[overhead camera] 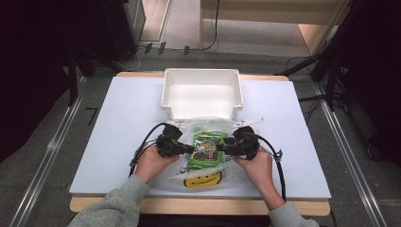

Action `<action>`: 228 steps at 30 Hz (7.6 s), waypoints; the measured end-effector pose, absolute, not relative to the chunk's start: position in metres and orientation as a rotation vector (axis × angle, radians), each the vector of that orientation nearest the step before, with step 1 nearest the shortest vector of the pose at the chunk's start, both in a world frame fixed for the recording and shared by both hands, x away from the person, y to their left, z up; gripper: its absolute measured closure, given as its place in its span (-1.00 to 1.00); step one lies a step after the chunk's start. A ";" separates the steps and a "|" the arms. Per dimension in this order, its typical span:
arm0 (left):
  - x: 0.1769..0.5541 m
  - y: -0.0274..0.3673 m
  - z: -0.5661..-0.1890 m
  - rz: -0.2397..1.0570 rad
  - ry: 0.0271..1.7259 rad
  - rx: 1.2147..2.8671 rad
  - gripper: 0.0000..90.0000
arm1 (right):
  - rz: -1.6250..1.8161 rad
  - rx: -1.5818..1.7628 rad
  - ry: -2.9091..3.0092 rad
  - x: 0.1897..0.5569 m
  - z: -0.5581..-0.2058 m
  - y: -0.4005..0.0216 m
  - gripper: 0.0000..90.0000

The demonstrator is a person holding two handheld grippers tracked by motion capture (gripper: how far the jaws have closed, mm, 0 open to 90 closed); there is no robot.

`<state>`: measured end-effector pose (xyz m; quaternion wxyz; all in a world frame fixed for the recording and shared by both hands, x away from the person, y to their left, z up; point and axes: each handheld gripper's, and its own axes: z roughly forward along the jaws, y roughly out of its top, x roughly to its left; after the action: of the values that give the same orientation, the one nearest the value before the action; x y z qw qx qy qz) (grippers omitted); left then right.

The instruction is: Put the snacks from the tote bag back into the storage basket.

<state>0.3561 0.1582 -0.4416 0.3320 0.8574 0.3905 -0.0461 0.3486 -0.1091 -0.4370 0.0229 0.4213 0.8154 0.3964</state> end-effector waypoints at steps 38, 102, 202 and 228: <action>0.358 0.152 -0.452 -0.172 1.063 2.222 0.96 | 1.303 1.356 2.489 0.348 -0.432 -0.101 -0.29; 0.361 0.159 -0.448 -0.246 1.014 2.119 0.04 | 1.442 1.394 2.343 0.340 -0.399 -0.115 0.62; 0.359 0.166 -0.440 -0.227 0.986 2.151 -0.07 | 1.360 1.445 2.316 0.479 -0.333 -0.091 0.62; 0.358 0.169 -0.438 -0.233 0.960 2.157 -0.05 | 1.318 1.547 2.239 0.543 -0.348 -0.074 0.63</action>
<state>0.3582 0.1690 -0.4378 0.3751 0.8429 0.3750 -0.0911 0.5428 -0.0735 -0.3480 0.0586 0.5107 0.7391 0.4352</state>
